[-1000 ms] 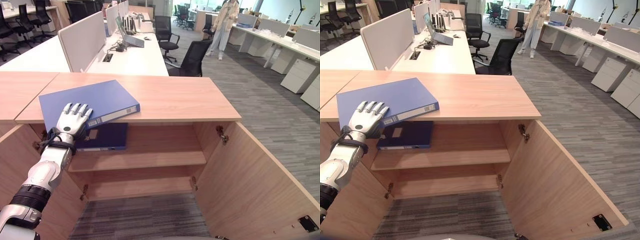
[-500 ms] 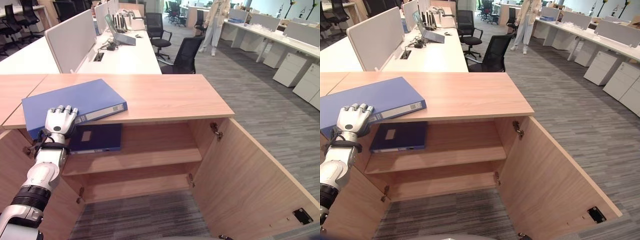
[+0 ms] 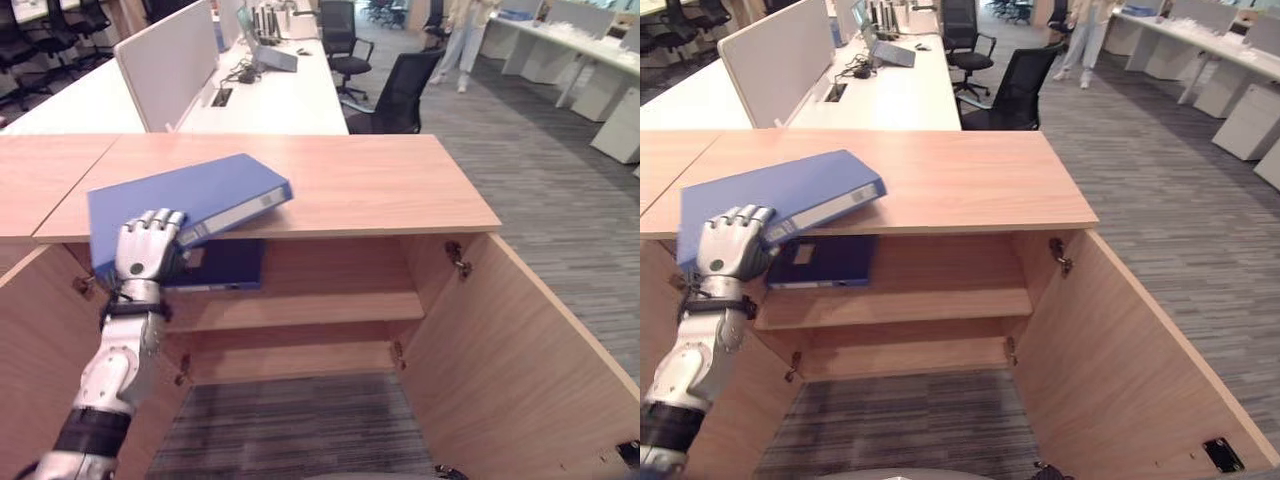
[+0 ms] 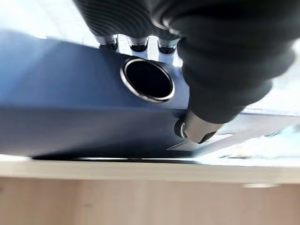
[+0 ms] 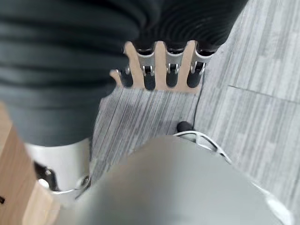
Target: Put the empty folder in the office cabinet
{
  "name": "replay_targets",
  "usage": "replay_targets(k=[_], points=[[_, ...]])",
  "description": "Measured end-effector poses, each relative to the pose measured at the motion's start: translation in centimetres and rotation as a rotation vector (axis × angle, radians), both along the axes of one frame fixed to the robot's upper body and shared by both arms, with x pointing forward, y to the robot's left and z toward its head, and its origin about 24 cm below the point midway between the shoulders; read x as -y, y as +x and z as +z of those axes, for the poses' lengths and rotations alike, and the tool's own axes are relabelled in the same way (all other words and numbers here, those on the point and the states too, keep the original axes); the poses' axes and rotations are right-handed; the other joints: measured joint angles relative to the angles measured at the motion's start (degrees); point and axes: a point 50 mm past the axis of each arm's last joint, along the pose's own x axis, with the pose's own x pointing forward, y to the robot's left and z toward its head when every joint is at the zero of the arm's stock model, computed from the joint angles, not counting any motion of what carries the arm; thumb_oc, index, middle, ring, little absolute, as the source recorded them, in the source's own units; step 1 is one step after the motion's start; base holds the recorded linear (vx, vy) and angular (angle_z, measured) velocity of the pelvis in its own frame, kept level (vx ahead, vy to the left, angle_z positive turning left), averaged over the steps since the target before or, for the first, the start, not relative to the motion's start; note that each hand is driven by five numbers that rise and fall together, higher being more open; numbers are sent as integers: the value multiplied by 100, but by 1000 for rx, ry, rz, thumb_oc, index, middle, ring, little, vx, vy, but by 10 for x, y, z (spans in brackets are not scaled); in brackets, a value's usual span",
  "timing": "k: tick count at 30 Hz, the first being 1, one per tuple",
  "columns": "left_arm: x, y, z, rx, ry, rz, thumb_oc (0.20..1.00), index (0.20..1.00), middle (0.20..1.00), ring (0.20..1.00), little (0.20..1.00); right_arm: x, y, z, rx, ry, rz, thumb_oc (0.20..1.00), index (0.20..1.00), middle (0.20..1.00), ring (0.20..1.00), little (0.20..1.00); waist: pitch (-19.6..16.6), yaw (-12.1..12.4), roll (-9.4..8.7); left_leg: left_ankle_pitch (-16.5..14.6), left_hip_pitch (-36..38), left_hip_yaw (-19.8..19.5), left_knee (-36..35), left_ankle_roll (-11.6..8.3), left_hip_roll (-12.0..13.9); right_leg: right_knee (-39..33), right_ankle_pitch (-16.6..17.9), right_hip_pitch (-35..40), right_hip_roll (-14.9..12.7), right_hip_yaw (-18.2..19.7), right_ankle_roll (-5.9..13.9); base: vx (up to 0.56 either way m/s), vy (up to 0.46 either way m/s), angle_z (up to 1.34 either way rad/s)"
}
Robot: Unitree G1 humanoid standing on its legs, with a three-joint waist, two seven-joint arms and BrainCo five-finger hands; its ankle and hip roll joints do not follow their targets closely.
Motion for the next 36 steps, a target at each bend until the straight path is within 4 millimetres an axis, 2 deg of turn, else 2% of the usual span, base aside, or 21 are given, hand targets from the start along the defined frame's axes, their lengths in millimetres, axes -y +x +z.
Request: replay_targets(k=[3, 6, 12, 15, 16, 20, 21, 22, 23, 27, 30, 36], points=[[23, -7, 7, 19, -174, -157, 200, 200, 200, 200, 200, -1, 7, 1, 16, 1, 3, 1000, 1000, 1000, 1000, 1000, 22, 58, 64, 4, -46, -118, 1, 6, -13, 0, -18, 35, -13, -110, 22, 2, 14, 17], [37, -11, 16, 14, -293, -288, 200, 200, 200, 200, 200, -4, 16, 2, 40, 10, 2, 1000, 1000, 1000, 1000, 1000, 20, 50, 75, 7, -75, -157, 1, 11, -19, -1, -27, 35, -26, -157, 28, -2, 8, 8], [58, -28, 35, -11, -539, -551, 200, 200, 200, 200, 200, -6, 18, 2, 48, 3, -4, 1000, 1000, 1000, 1000, 1000, 15, 68, 85, 15, -134, -286, 3, 20, -26, 0, -37, 41, -36, -262, 34, -1, 0, 8], [60, -33, 37, -22, -694, -625, 200, 200, 200, 200, 200, -13, 23, 3, 66, 52, -37, 1000, 1000, 1000, 1000, 1000, -4, 106, 104, 26, -176, -336, 3, 21, -27, -1, -45, 38, -38, -315, 37, 13, -9, 10], [61, -36, 38, -25, -753, -654, 200, 200, 200, 200, 200, -22, 26, 3, 86, 102, -59, 1000, 1000, 1000, 1000, 1000, -12, 121, 103, 31, -189, -359, 3, 18, -24, 0, -53, 39, -35, -337, 33, 5, -16, 9], [62, -39, 37, -30, -850, -687, 200, 200, 200, 200, 200, -43, 38, 6, 149, 218, -77, 1000, 1000, 1000, 1000, 1000, -30, 235, 96, 41, -206, -400, 4, 20, -29, 0, -54, 45, -37, -366, 33, -3, -15, 5], [62, -39, 37, -30, -850, -687, 200, 200, 200, 200, 200, -43, 38, 6, 149, 218, -77, 1000, 1000, 1000, 1000, 1000, -30, 235, 96, 41, -206, -400, 4, 20, -29, 0, -54, 45, -37, -366, 33, 0, 0, 0], [58, -43, 34, -29, -888, -675, 200, 200, 200, 200, 200, -52, 54, 16, 238, 301, -114, 1000, 1000, 1000, 1000, 1000, -35, 259, 83, 48, -226, -413, 4, 19, -27, 0, -55, 27, -36, -369, 33, 0, 0, 0], [57, -44, 34, -29, -896, -673, 200, 200, 200, 200, 200, -56, 62, 20, 281, 338, -139, 1000, 1000, 1000, 1000, 1000, -44, 259, 67, 53, -236, -417, 4, 19, -26, 0, -55, 20, -36, -370, 33, 0, 0, 0], [54, -51, 38, -22, -940, -696, 200, 200, 200, 200, 200, -65, 86, 40, 431, 460, -212, 1000, 1000, 1000, 1000, 1000, -76, 272, 11, 54, -261, -420, 4, 20, -26, -1, -55, -6, -58, -373, 33, 0, 0, 0], [57, -56, 39, -35, -966, -726, 200, 200, 200, 200, 200, -64, 100, 51, 512, 510, -243, 1000, 1000, 1000, 1000, 1000, -85, 293, -7, 56, -263, -419, 4, 21, -31, 0, -55, -8, -68, -375, 33, 0, 0, 0], [56, -57, 36, -63, -1033, -730, 200, 200, 200, 200, 200, -59, 104, 57, 546, 552, -291, 1000, 1000, 1000, 1000, 1000, -69, 306, -1, 56, -267, -419, 4, 21, -30, 0, -55, -14, -67, -376, 34, 0, 0, 0]])
